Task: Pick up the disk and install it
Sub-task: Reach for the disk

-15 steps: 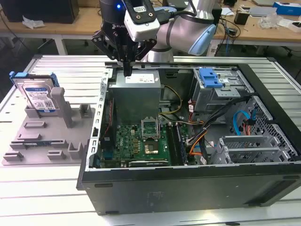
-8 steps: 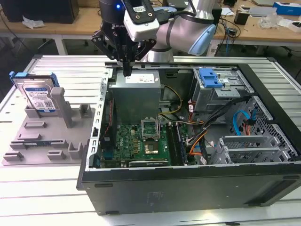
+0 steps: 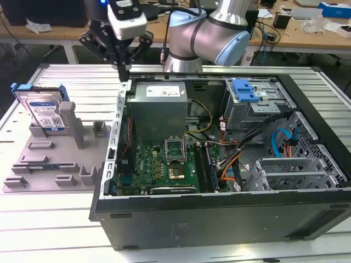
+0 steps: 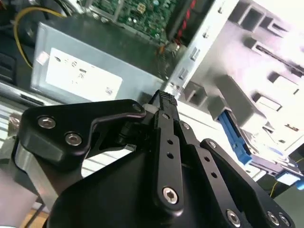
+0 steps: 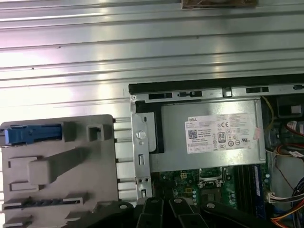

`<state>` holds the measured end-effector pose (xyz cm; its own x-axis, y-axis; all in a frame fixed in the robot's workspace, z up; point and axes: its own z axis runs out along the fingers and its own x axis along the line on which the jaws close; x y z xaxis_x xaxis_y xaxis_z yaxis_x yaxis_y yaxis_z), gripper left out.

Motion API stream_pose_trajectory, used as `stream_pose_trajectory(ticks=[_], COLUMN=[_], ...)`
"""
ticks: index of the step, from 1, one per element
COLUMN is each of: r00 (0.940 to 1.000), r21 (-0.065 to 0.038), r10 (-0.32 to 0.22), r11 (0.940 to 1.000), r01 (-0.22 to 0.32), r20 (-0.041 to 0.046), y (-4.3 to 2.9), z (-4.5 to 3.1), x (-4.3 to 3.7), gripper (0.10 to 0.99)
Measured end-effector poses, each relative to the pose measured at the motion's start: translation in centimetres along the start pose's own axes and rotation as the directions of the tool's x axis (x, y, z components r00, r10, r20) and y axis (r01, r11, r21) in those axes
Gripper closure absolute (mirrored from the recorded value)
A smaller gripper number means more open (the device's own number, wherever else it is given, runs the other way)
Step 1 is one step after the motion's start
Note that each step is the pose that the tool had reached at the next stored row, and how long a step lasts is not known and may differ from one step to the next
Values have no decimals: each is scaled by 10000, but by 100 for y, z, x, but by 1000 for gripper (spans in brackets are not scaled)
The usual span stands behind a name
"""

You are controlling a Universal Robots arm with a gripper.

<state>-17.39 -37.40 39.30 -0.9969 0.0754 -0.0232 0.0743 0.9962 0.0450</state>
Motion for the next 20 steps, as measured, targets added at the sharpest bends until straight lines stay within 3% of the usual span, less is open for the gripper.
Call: stream_pose_trajectory(ticks=[4, 6, 8, 10, 12, 19, 20], r00=[10000, 10000, 10000, 10000, 10000, 10000, 10000], r21=[-1, 0, -1, 0, -1, -1, -1], r10=[0, -3, -1, -3, -3, -3, 0], r11=[10000, 10000, 10000, 10000, 10000, 10000, 10000], r01=[0, 3, 1, 3, 3, 3, 0], r20=[1, 1, 1, 0, 1, 1, 1], y=[95, 129, 175, 195, 233, 305, 322], z=[0, 0, 0, -1, -1, -3, -3], x=[260, 350, 505, 595, 766, 1109, 1193], gripper=[980, 980, 980, 980, 980, 980, 980])
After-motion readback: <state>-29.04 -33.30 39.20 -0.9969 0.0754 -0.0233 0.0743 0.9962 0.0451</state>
